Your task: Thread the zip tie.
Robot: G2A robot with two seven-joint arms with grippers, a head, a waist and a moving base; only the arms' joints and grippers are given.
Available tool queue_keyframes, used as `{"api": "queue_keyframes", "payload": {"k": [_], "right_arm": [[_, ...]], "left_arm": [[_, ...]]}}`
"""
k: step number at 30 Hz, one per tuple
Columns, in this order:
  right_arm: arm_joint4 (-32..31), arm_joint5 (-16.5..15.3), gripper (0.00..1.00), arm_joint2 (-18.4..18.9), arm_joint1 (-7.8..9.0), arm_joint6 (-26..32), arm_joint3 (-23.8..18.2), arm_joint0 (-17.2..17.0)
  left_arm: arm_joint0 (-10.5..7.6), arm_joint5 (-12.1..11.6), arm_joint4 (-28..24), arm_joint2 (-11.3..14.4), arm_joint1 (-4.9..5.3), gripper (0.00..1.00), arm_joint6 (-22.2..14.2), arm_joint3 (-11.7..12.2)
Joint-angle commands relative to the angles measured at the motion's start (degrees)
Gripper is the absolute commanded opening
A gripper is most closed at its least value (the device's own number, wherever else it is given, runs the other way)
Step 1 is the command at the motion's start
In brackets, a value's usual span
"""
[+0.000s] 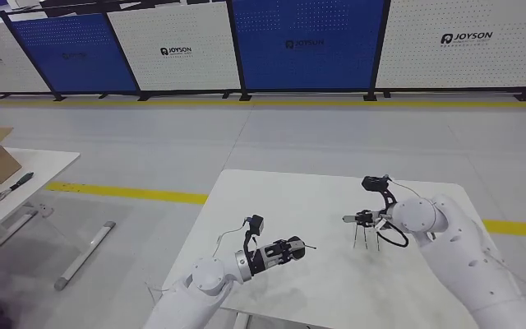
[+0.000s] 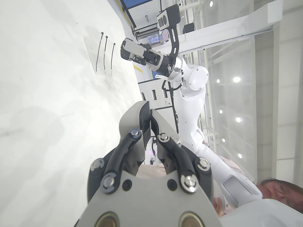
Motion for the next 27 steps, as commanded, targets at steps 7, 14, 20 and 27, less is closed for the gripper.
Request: {"api": "queue_keyframes", "payload": {"k": [7,14,20,27], "right_arm": [[-1.09,0.63,0.29,0.32,0.08,1.94,-1.13,-0.19],[-0.70,2.67,0.39,-0.89,-0.85,3.34,1.12,0.80],[-1.53,4.13,0.38,-2.14,-1.57,3.71,2.73,1.17],[-2.05,4.93,0.40,-2.28,-1.90,3.35,3.83,0.82]], "left_arm": [[0.00,0.00,0.00,0.00,0.00,0.00,0.00,0.00],[0.00,0.00,0.00,0.00,0.00,0.00,0.00,0.00],[0.00,0.00,0.00,0.00,0.00,0.00,0.00,0.00],[0.00,0.00,0.00,0.00,0.00,0.00,0.00,0.00]]}}
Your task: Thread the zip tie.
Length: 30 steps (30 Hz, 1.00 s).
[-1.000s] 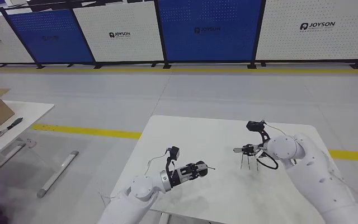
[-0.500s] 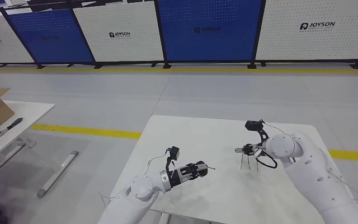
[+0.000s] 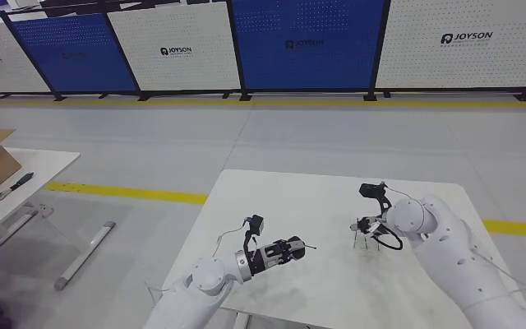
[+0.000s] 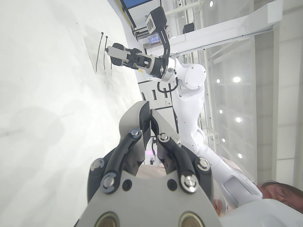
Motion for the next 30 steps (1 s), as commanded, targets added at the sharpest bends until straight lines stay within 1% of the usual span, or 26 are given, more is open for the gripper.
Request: {"api": "queue_keyframes", "payload": {"k": [1,3,4,7,11,12,14,16,19,23,26,30], "right_arm": [[-0.28,0.38,0.39,0.01,-0.06,-0.02,0.28,0.01],[-0.45,0.63,0.39,0.01,-0.15,-0.06,0.48,0.06],[-0.60,0.89,0.35,-0.01,-0.22,-0.11,0.56,0.09],[-0.75,0.98,0.35,0.12,-0.30,-0.11,0.79,0.09],[-1.25,2.34,0.29,0.21,-0.43,0.14,1.17,0.10],[-1.30,2.42,0.32,0.14,-0.49,0.25,1.23,0.10],[-1.34,2.65,0.33,0.06,-0.63,0.40,1.43,0.19],[-1.27,2.80,0.31,0.04,-0.78,0.59,1.77,0.29],[-1.44,3.41,0.32,-0.08,-1.03,0.77,2.49,0.65],[-1.64,3.72,0.29,-0.59,-1.54,0.89,3.54,1.29],[-1.59,3.68,0.22,-0.93,-1.98,0.86,4.70,1.94],[-1.48,3.65,0.24,-1.57,-2.67,1.08,6.76,2.89]], "left_arm": [[0.00,0.00,0.00,0.00,0.00,0.00,0.00,0.00],[0.00,0.00,0.00,0.00,0.00,0.00,0.00,0.00],[0.00,0.00,0.00,0.00,0.00,0.00,0.00,0.00],[0.00,0.00,0.00,0.00,0.00,0.00,0.00,0.00],[0.00,0.00,0.00,0.00,0.00,0.00,0.00,0.00],[0.00,0.00,0.00,0.00,0.00,0.00,0.00,0.00],[0.00,0.00,0.00,0.00,0.00,0.00,0.00,0.00],[0.00,0.00,0.00,0.00,0.00,0.00,0.00,0.00],[0.00,0.00,0.00,0.00,0.00,0.00,0.00,0.00],[0.00,0.00,0.00,0.00,0.00,0.00,0.00,0.00],[0.00,0.00,0.00,0.00,0.00,0.00,0.00,0.00],[0.00,0.00,0.00,0.00,0.00,0.00,0.00,0.00]]}}
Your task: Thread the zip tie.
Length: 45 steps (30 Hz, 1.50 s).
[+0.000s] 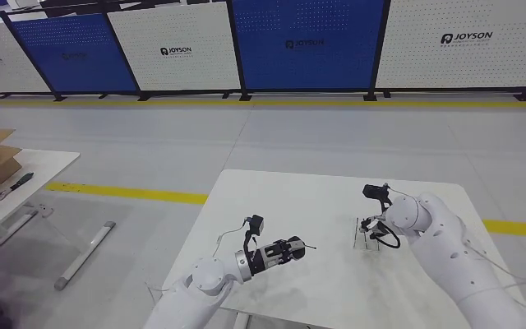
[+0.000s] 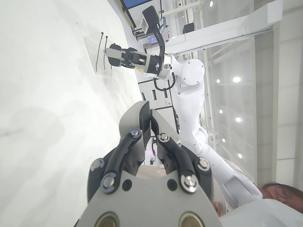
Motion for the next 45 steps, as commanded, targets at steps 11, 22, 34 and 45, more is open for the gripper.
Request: {"api": "queue_keyframes", "payload": {"k": [11,22,34,45], "right_arm": [[0.44,-1.15,0.25,-2.40,-2.55,-0.18,6.25,2.68],[0.67,-3.26,0.21,-4.05,-4.88,-0.31,12.10,5.10],[1.04,-5.98,0.19,-5.17,-7.21,-0.80,17.68,7.27],[0.72,-8.31,0.00,-5.79,-8.94,-1.02,22.29,8.95]], "left_arm": [[0.00,0.00,0.00,0.00,0.00,0.00,0.00,0.00],[0.00,0.00,0.00,0.00,0.00,0.00,0.00,0.00],[0.00,0.00,0.00,0.00,0.00,0.00,0.00,0.00],[0.00,0.00,0.00,0.00,0.00,0.00,0.00,0.00]]}}
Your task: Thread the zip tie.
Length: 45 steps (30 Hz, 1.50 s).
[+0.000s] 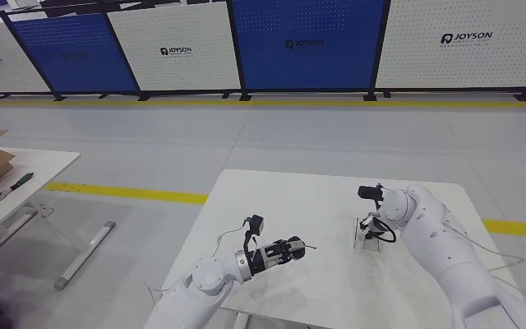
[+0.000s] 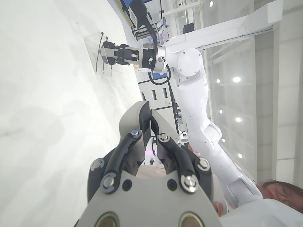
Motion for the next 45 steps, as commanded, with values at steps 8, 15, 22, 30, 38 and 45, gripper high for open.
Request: {"api": "queue_keyframes", "payload": {"k": [8,15,22,30,38,45], "right_arm": [[-0.59,-2.70,0.00,0.35,-0.26,-1.30,0.97,0.19],[-0.89,-3.90,0.00,1.39,0.41,-1.53,-0.15,-0.50],[-1.77,-3.86,0.00,2.84,1.72,-1.74,-3.39,-1.91],[-3.48,-2.34,0.00,5.15,3.84,-1.29,-9.63,-4.64],[-5.78,-0.48,0.00,8.25,6.33,-0.46,-17.11,-8.42],[-6.65,-0.15,0.00,10.58,7.76,-1.08,-21.55,-11.01]], "left_arm": [[0.00,0.00,0.00,0.00,0.00,0.00,0.00,0.00],[0.00,0.00,0.00,0.00,0.00,0.00,0.00,0.00],[0.00,0.00,0.00,0.00,0.00,0.00,0.00,0.00],[0.00,0.00,0.00,0.00,0.00,0.00,0.00,0.00],[0.00,0.00,0.00,0.00,0.00,0.00,0.00,0.00],[0.00,0.00,0.00,0.00,0.00,0.00,0.00,0.00]]}}
